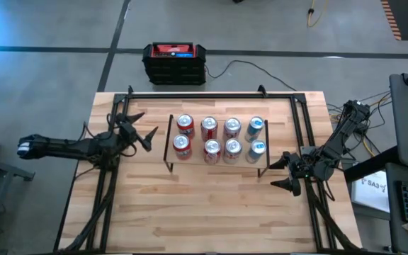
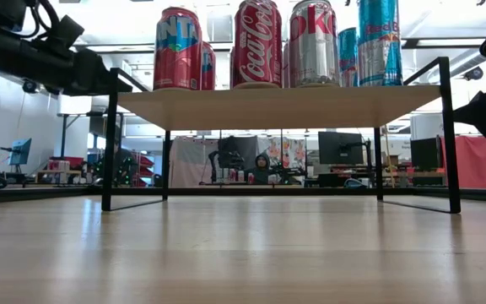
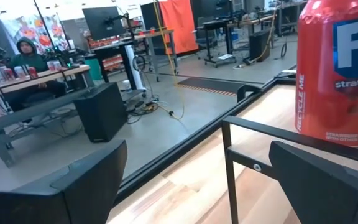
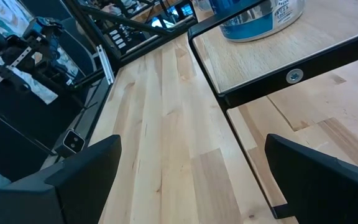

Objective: Place canned beverage on shelf
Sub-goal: Return to Home Position

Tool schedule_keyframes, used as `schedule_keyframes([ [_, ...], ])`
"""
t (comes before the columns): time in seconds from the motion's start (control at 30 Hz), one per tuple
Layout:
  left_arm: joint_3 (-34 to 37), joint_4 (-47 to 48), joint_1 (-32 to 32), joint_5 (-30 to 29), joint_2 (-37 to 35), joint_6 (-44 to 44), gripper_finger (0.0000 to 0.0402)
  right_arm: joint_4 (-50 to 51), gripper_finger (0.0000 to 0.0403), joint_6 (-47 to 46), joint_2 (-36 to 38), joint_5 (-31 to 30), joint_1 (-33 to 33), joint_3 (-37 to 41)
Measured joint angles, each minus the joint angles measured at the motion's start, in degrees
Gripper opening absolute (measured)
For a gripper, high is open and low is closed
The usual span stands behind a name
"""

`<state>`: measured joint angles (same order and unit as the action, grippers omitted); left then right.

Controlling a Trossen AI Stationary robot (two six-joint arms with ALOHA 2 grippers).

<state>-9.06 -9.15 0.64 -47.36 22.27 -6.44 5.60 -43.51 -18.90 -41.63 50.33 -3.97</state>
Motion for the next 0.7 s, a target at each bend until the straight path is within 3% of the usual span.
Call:
schedule_keyframes([
  [0.33, 0.00, 0.21, 0.00, -0.04, 1.18, 0.02, 0.0378, 0.00, 0.0384, 0.02, 0.00, 0.00, 0.00, 0.00],
  [0.7, 0.38, 0.10, 0.00, -0.12, -5.77, 0.04, 0.0378, 0.00, 0.0384, 0.00, 0.00, 0.02, 0.00, 0.00],
])
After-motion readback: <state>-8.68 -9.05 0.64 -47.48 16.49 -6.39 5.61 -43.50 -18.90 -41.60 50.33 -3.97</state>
